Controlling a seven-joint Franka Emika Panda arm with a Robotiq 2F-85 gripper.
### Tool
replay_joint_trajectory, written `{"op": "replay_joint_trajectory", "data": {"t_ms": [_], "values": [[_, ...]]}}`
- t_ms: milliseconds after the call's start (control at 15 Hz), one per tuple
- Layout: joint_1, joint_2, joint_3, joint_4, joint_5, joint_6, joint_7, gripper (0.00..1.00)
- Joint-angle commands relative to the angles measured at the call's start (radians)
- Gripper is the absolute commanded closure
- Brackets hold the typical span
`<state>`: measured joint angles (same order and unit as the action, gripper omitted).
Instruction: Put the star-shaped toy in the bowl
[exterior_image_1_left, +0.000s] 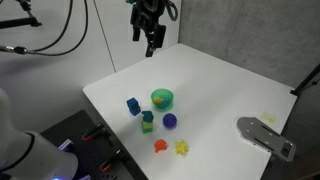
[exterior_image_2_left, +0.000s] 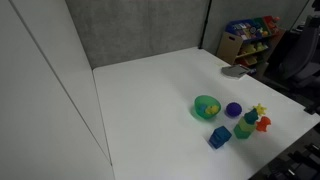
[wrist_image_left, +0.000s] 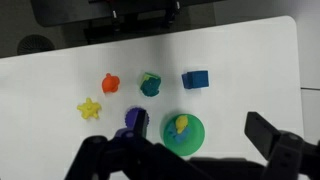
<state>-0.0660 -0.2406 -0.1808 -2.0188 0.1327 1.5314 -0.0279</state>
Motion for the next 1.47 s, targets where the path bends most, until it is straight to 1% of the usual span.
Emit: {"op": "replay_joint_trajectory", "data": {"t_ms": [0, 467, 533, 1000, 1400], "values": [[-0.02, 0.001, 0.017, 0.003, 0.003, -0.002, -0.004, 0.0], [-0.019, 0.0, 0.018, 0.003, 0.002, -0.001, -0.007, 0.0], [-0.02, -0.002, 0.022, -0.001, -0.002, 0.013, 0.003, 0.0], [-0.022, 0.002, 0.04, -0.036, -0.035, 0.16, 0.012, 0.0], [-0.035, 0.046, 0.036, -0.082, -0.056, 0.318, 0.027, 0.0]]}}
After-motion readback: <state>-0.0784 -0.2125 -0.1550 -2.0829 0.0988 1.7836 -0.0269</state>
